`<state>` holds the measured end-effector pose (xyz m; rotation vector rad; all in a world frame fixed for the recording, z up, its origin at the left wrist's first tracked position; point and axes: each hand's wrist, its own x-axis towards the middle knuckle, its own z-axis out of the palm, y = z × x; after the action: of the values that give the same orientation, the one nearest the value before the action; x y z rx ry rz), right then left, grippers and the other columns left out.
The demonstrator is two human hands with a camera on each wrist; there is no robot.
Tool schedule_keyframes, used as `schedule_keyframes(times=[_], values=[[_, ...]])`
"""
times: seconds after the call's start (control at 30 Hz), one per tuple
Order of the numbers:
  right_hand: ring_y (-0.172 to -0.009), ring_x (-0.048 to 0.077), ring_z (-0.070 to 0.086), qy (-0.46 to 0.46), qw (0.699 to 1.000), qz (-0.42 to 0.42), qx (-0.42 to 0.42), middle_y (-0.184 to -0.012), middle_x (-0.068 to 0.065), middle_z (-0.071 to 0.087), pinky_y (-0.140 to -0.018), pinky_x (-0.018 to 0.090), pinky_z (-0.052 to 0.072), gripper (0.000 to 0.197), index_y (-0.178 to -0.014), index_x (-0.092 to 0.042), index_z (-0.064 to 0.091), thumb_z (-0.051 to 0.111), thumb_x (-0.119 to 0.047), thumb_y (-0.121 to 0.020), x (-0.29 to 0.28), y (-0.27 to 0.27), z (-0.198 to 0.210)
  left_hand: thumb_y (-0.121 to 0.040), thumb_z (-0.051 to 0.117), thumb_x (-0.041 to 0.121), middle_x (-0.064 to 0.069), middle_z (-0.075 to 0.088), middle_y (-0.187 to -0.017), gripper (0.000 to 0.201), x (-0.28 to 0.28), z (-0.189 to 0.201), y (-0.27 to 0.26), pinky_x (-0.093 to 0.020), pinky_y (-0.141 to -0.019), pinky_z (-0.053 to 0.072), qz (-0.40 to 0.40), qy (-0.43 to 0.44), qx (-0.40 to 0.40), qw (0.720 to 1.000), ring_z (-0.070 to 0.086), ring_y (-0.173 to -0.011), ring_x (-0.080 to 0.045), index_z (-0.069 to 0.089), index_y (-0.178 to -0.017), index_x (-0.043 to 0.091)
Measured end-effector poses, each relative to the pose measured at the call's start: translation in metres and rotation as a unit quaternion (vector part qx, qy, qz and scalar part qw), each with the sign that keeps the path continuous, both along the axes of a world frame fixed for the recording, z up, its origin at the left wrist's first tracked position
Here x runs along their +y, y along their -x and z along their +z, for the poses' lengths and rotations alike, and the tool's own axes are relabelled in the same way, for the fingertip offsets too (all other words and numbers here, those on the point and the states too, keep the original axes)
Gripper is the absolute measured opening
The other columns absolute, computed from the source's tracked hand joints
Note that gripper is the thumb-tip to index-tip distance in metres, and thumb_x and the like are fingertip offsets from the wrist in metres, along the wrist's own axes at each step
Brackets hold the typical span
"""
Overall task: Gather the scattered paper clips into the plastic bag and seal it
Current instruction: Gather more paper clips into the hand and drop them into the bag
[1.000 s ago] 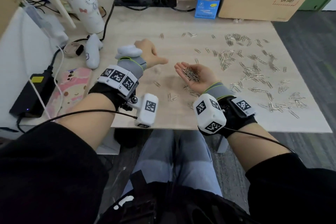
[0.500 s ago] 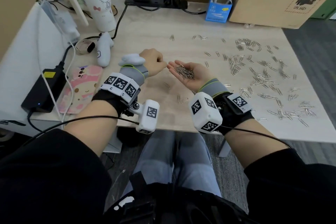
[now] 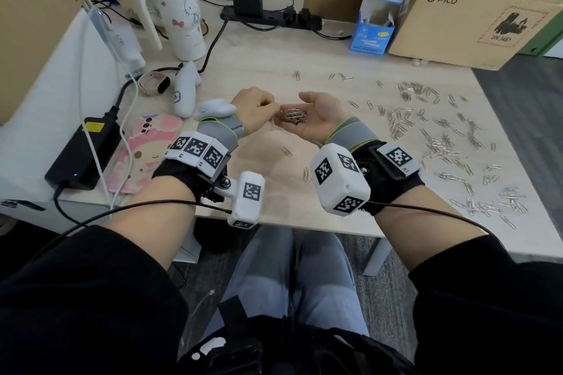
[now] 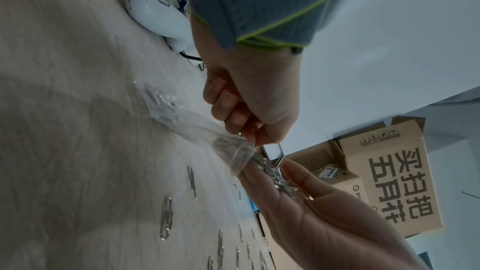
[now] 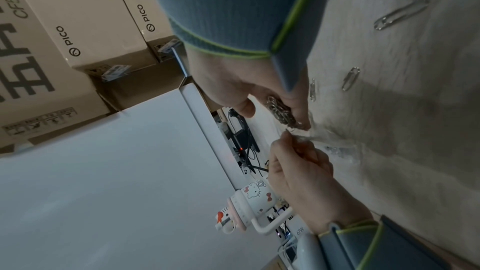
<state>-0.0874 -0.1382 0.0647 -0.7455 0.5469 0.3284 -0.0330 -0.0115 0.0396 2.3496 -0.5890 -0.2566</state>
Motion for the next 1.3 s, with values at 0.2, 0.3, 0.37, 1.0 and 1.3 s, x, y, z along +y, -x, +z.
schedule_keyframes(times=[0.2, 0.3, 0.37, 1.0, 1.3], values=[[-0.115, 0.037, 0.048, -0.009, 1.0, 0.029, 0.0, -0.109, 0.028, 0.047, -0.106, 0.039, 0.037, 0.054, -0.123, 0.019, 0.036, 0.028, -0.03, -0.102, 0.001, -0.002, 0.008, -0.063, 0.039, 0.03, -0.007, 0.039, -0.048, 0.022, 0.003, 0.003, -0.002, -0.032, -0.058, 0.031, 0.024, 0.023, 0.004, 0.999, 0.036, -0.057, -0.023, 0.039, -0.044, 0.017], [-0.143, 0.039, 0.016, 0.0, 0.999, 0.035, -0.01, -0.15, 0.032, 0.017, -0.118, 0.043, 0.017, 0.067, -0.144, 0.016, 0.01, 0.029, -0.033, -0.101, -0.001, -0.004, 0.011, -0.063, 0.039, 0.031, -0.015, 0.044, -0.057, 0.023, 0.004, 0.002, -0.004, -0.035, -0.059, 0.032, 0.031, 0.032, 0.002, 0.999, 0.038, -0.06, -0.024, 0.039, -0.046, 0.015], [-0.143, 0.04, 0.013, 0.008, 0.999, 0.046, -0.024, -0.152, 0.031, 0.011, -0.117, 0.043, 0.018, 0.068, -0.144, 0.015, 0.01, 0.029, -0.035, -0.101, -0.001, -0.004, 0.013, -0.063, 0.038, 0.031, -0.018, 0.045, -0.06, 0.026, 0.005, 0.0, -0.006, -0.039, -0.06, 0.034, 0.04, 0.037, -0.003, 0.999, 0.038, -0.062, -0.024, 0.043, -0.048, 0.011], [-0.107, 0.019, 0.056, 0.71, 0.648, 0.237, -0.14, -0.108, 0.001, 0.062, -0.077, 0.016, 0.037, 0.037, -0.115, -0.014, 0.067, 0.069, -0.02, -0.078, 0.001, -0.013, -0.049, -0.066, 0.044, 0.025, -0.015, 0.032, -0.058, 0.033, 0.017, -0.017, -0.011, -0.031, -0.058, 0.025, 0.092, 0.143, -0.001, 0.985, 0.028, -0.061, -0.02, 0.043, -0.054, -0.006], [-0.083, 0.026, 0.068, 0.73, 0.627, 0.249, -0.11, -0.078, 0.005, 0.068, -0.076, 0.027, 0.054, 0.015, -0.082, -0.015, 0.076, 0.068, -0.005, -0.073, -0.022, 0.001, -0.06, -0.065, 0.043, 0.027, -0.015, 0.036, -0.059, 0.036, 0.006, -0.024, -0.004, -0.032, -0.058, 0.028, 0.073, 0.116, 0.02, 0.99, 0.03, -0.06, -0.019, 0.044, -0.056, -0.008]])
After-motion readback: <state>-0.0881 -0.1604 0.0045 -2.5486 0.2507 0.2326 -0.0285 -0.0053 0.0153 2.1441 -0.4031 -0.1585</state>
